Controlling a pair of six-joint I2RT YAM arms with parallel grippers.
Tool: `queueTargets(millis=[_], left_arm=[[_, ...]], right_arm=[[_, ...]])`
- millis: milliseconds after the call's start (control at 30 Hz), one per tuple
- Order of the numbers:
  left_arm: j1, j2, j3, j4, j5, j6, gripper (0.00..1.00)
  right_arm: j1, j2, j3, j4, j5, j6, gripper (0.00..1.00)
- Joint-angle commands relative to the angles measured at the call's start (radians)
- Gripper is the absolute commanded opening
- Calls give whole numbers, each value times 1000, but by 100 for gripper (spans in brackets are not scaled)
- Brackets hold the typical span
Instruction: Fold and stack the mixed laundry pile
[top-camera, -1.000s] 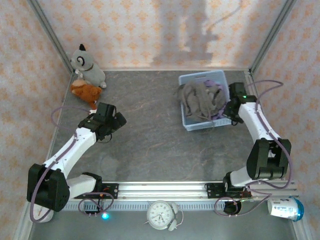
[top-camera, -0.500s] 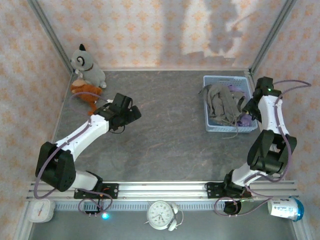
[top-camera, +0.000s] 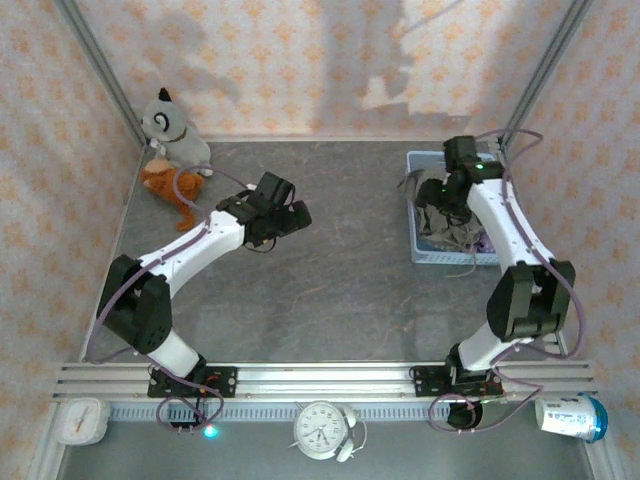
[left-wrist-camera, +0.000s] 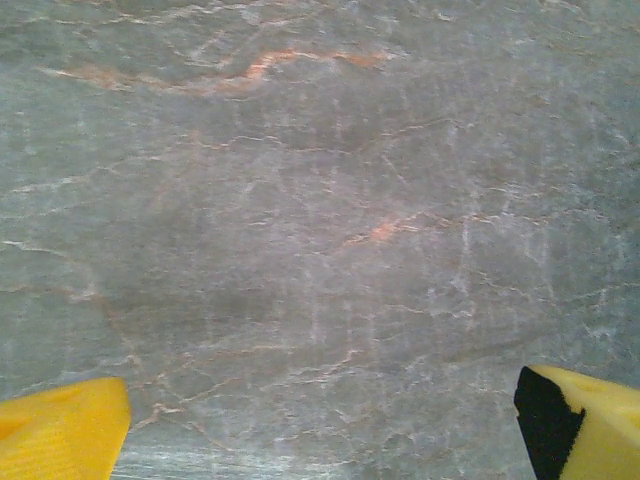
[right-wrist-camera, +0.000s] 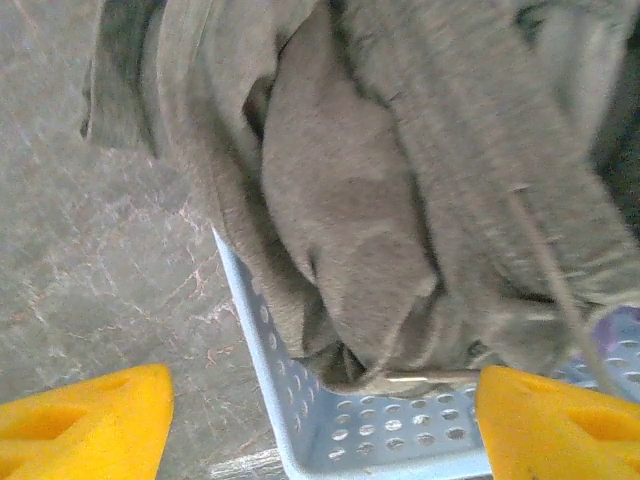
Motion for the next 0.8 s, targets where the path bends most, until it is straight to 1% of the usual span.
queueTargets(millis=[0, 133, 200, 233, 300, 367, 467, 567, 667, 767], left_arm=[[-19, 17, 58, -27, 24, 21, 100], [-39, 33, 84, -46, 26, 27, 100], [-43, 32, 81, -53, 24, 27, 100], [-45, 29, 76, -56, 25, 29, 100], [-45, 19, 63, -60, 23, 29, 100], [-45, 5, 46, -57, 20, 28, 100], [-45, -12, 25, -55, 12, 24, 100], [-46, -17, 18, -54, 9, 20, 100], [-45, -5, 31, -56, 10, 19, 100], [-46, 18, 66, -64, 12, 18, 100]], right_arm=[[60, 91, 38, 8, 134, 28, 80], [99, 223, 79, -11, 233, 57, 80], [100, 274, 96, -35, 311, 79, 80], [97, 292, 100, -49, 365, 90, 80], [75, 300, 90, -65, 434, 101, 79], [36, 289, 69, -71, 465, 100, 79], [-42, 246, 19, -42, 439, 69, 79], [-107, 209, -10, -16, 375, 26, 79], [-118, 173, -12, 11, 281, -36, 82], [-128, 129, 2, 27, 180, -53, 86]])
